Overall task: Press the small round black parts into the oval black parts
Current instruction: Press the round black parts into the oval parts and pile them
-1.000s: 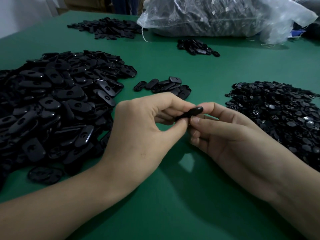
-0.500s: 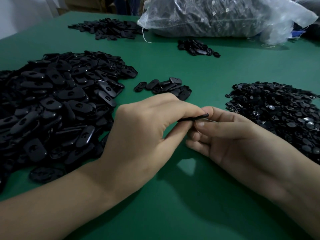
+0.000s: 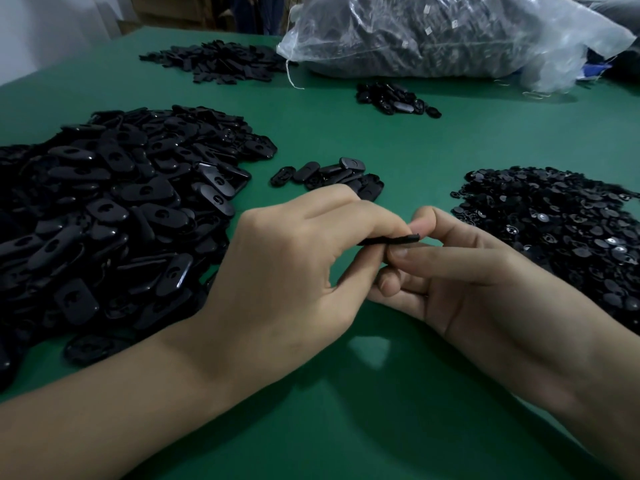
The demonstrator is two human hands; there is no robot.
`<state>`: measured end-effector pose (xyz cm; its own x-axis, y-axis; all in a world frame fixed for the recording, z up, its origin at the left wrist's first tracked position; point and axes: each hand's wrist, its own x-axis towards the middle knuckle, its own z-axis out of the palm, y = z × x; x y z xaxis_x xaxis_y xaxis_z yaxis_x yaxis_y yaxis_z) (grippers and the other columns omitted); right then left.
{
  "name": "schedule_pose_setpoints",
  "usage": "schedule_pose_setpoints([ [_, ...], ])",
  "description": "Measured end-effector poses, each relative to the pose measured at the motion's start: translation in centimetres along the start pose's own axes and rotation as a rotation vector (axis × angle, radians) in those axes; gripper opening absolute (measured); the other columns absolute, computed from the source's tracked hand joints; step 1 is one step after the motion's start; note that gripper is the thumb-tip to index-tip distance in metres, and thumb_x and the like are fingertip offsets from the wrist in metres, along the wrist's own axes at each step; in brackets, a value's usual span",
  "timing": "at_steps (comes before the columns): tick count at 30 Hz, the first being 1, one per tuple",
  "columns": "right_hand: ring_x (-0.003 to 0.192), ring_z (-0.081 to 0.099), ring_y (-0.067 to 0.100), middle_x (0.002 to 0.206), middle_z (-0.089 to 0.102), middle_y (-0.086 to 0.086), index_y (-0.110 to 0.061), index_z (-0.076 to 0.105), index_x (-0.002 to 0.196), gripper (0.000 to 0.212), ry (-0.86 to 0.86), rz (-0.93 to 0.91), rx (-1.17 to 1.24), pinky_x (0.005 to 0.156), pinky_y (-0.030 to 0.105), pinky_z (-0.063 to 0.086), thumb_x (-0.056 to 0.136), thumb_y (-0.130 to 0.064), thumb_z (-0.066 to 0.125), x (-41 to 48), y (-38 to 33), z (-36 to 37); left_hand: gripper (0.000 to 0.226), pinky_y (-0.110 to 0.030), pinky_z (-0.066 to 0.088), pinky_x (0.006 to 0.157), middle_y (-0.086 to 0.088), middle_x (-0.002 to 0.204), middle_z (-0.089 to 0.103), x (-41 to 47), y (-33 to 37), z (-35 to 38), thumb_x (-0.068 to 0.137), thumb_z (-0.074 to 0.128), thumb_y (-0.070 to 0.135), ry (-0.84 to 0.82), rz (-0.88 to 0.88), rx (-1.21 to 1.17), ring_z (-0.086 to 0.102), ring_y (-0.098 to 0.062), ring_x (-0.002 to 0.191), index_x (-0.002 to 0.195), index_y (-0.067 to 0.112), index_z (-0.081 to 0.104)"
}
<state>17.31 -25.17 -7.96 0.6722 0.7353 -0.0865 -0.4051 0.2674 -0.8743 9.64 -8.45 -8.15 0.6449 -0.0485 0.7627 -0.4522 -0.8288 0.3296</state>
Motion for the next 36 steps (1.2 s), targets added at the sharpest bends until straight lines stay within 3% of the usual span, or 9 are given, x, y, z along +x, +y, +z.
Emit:
schedule_pose_setpoints([
  [4, 0.064, 0.069, 0.02, 0.081, 0.07, 0.015, -0.016, 0.066, 0.078, 0.016, 0.025, -0.019, -0.024, 0.081, 0.036, 0.06, 0.073, -0.003, 0.074, 0.0, 0.3, 0.1, 0.016, -0.021, 0.054, 0.078, 0.006, 0.091, 0.073, 0.0, -1.0, 0.3, 0.09, 0.076, 0.006, -0.015, -0.061, -0.045, 0.069, -0.005, 0.086, 0.102, 0.015, 0.08],
  [10, 0.063, 0.067, 0.025, 0.079, 0.068, 0.012, -0.007, 0.063, 0.088, 0.022, 0.224, -0.178, -0.363, 0.07, 0.03, 0.059, 0.081, -0.024, 0.075, 0.3, 0.4, 0.0, 0.031, -0.014, 0.055, 0.082, 0.015, 0.086, 0.074, 0.2, -1.6, 0.9, 0.084, 0.082, 0.012, -0.058, -0.313, -0.206, 0.072, 0.0, 0.084, 0.111, 0.026, 0.076],
  [15, 0.058, 0.064, 0.019, 0.074, 0.066, 0.011, -0.012, 0.068, 0.075, 0.017, 0.263, -0.158, -0.321, 0.065, 0.026, 0.057, 0.083, -0.027, 0.07, 0.4, 0.4, -0.3, 0.037, -0.021, 0.057, 0.08, 0.015, 0.094, 0.074, 0.2, -1.5, 0.9, 0.079, 0.086, 0.012, -0.091, -0.285, -0.181, 0.071, -0.004, 0.085, 0.112, 0.024, 0.076],
  [18, 0.058, 0.062, 0.019, 0.074, 0.066, 0.01, -0.009, 0.068, 0.081, 0.02, 0.266, -0.144, -0.338, 0.066, 0.027, 0.057, 0.085, -0.029, 0.069, 0.4, 0.3, -0.2, 0.031, -0.02, 0.056, 0.078, 0.016, 0.09, 0.075, 0.4, -1.8, 1.0, 0.078, 0.087, 0.015, -0.088, -0.308, -0.156, 0.07, -0.001, 0.083, 0.106, 0.024, 0.079],
  [24, 0.053, 0.061, 0.022, 0.075, 0.068, 0.007, -0.01, 0.066, 0.107, 0.011, 0.324, -0.195, -0.534, 0.078, 0.054, 0.059, 0.096, -0.01, 0.066, 0.7, 0.6, -0.1, 0.026, 0.001, 0.041, 0.075, 0.023, 0.088, 0.074, 1.8, -3.4, 0.0, 0.082, 0.085, 0.028, -0.105, -0.382, -0.028, 0.068, 0.01, 0.086, 0.107, 0.029, 0.08],
  [27, 0.054, 0.061, 0.022, 0.073, 0.066, 0.006, -0.013, 0.065, 0.107, 0.013, 0.288, -0.223, -0.59, 0.083, 0.062, 0.054, 0.095, -0.009, 0.068, 0.6, 0.7, 0.0, 0.026, -0.006, 0.049, 0.076, 0.022, 0.085, 0.074, 3.5, -4.5, -0.1, 0.082, 0.085, 0.037, -0.105, -0.4, 0.045, 0.069, 0.007, 0.08, 0.107, 0.031, 0.08],
  [30, 0.056, 0.06, 0.018, 0.072, 0.063, 0.014, -0.016, 0.066, 0.108, 0.015, 0.24, -0.208, -0.58, 0.088, 0.061, 0.053, 0.093, -0.015, 0.072, 0.4, 0.4, 0.0, 0.027, -0.031, 0.059, 0.082, 0.019, 0.081, 0.074, 5.0, -5.7, 0.7, 0.08, 0.082, 0.05, -0.154, -0.418, 0.156, 0.07, 0.002, 0.078, 0.102, 0.034, 0.077],
  [33, 0.057, 0.06, 0.016, 0.078, 0.06, 0.029, -0.013, 0.066, 0.108, 0.013, 0.222, -0.199, -0.555, 0.089, 0.061, 0.052, 0.095, -0.012, 0.068, 0.4, 0.2, -0.1, 0.029, -0.03, 0.056, 0.079, 0.017, 0.083, 0.074, 5.6, -6.8, 1.8, 0.081, 0.078, 0.059, -0.185, -0.405, 0.28, 0.069, -0.004, 0.08, 0.098, 0.035, 0.075],
  [36, 0.057, 0.06, 0.015, 0.076, 0.062, 0.021, -0.012, 0.065, 0.109, 0.014, 0.212, -0.195, -0.557, 0.088, 0.058, 0.053, 0.096, -0.011, 0.067, 0.4, 0.2, -0.2, 0.035, -0.028, 0.047, 0.074, 0.016, 0.079, 0.072, 5.7, -7.6, 2.3, 0.081, 0.071, 0.068, -0.249, -0.382, 0.355, 0.066, -0.009, 0.078, 0.095, 0.036, 0.076],
])
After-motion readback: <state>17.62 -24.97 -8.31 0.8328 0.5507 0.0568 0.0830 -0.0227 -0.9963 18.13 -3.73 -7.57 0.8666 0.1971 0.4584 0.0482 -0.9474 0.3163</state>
